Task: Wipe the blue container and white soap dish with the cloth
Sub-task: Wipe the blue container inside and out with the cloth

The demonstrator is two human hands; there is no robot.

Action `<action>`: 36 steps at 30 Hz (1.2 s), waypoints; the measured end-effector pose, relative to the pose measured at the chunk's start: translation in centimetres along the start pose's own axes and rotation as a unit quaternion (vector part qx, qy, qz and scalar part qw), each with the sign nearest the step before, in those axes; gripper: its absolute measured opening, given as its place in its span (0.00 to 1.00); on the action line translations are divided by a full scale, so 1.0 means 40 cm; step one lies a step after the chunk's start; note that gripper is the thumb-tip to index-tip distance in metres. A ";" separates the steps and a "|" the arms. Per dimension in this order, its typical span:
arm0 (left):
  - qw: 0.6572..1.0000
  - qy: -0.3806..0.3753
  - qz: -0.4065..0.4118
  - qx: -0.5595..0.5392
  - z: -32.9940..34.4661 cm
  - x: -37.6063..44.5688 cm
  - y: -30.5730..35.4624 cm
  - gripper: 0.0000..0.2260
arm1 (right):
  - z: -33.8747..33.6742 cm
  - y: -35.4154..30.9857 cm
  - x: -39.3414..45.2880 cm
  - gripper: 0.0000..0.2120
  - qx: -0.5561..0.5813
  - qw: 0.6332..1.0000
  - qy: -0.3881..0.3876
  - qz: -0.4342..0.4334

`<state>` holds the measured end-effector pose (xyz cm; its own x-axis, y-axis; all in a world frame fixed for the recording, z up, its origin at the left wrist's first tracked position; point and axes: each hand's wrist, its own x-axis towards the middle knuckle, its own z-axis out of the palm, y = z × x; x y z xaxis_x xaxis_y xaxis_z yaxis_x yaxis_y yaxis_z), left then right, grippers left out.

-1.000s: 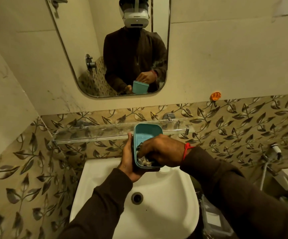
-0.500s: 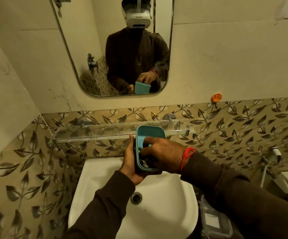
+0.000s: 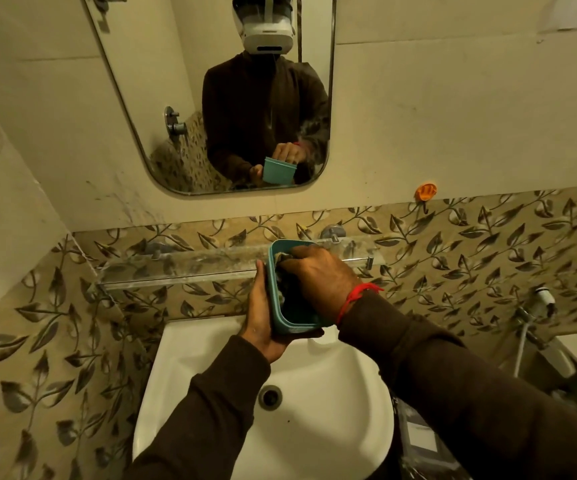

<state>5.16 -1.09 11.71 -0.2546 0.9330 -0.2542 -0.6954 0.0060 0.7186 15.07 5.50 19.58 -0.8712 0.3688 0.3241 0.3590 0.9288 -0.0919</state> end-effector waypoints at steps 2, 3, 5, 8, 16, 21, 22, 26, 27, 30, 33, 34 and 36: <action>1.000 -0.006 0.001 -0.017 0.001 -0.003 0.015 0.28 | -0.005 -0.003 -0.003 0.19 0.035 0.999 -0.002 -0.038; 1.000 -0.006 0.003 -0.026 0.001 -0.002 0.025 0.29 | -0.011 -0.005 -0.006 0.18 0.057 0.996 -0.002 -0.062; 0.999 -0.008 0.015 -0.045 -0.005 0.000 0.057 0.31 | -0.026 -0.015 -0.012 0.15 0.098 0.987 -0.028 -0.124; 1.000 -0.011 0.012 -0.017 -0.011 0.003 0.083 0.34 | -0.048 -0.020 -0.016 0.16 0.111 0.974 -0.109 -0.165; 1.000 -0.005 -0.019 -0.007 0.006 0.014 0.046 0.33 | -0.072 0.015 0.007 0.15 -0.070 0.977 -0.071 -0.189; 0.998 0.036 0.011 0.054 0.025 0.035 0.039 0.34 | -0.063 0.033 0.028 0.20 -0.190 0.979 0.000 -0.072; 0.997 0.038 0.024 0.062 0.028 0.040 0.040 0.33 | -0.058 0.028 0.029 0.20 -0.206 0.977 -0.003 -0.055; 0.995 0.049 0.055 0.072 0.034 0.052 0.039 0.29 | -0.053 0.013 0.037 0.21 -0.253 0.967 -0.025 -0.023; 0.994 0.053 0.060 0.073 0.035 0.055 0.040 0.29 | -0.053 0.011 0.038 0.21 -0.260 0.965 -0.032 -0.023; 0.990 0.068 0.099 0.077 0.034 0.059 0.056 0.34 | -0.033 0.001 0.028 0.19 -0.236 0.968 -0.069 -0.055; 0.987 0.087 0.115 0.076 0.029 0.057 0.067 0.38 | -0.015 0.002 0.014 0.20 -0.152 0.980 -0.104 -0.070; 0.987 0.086 0.115 0.071 0.025 0.056 0.066 0.36 | -0.015 0.007 0.008 0.20 -0.097 0.987 -0.110 -0.062; 0.989 0.076 0.113 0.058 0.021 0.054 0.057 0.34 | -0.021 0.012 -0.004 0.18 0.032 0.992 -0.114 -0.038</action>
<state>3.58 1.23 13.36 -0.4994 0.8503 -0.1658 -0.5293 -0.1480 0.8354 15.66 5.87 20.29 -0.9505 0.2896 0.1123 0.2737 0.9519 -0.1380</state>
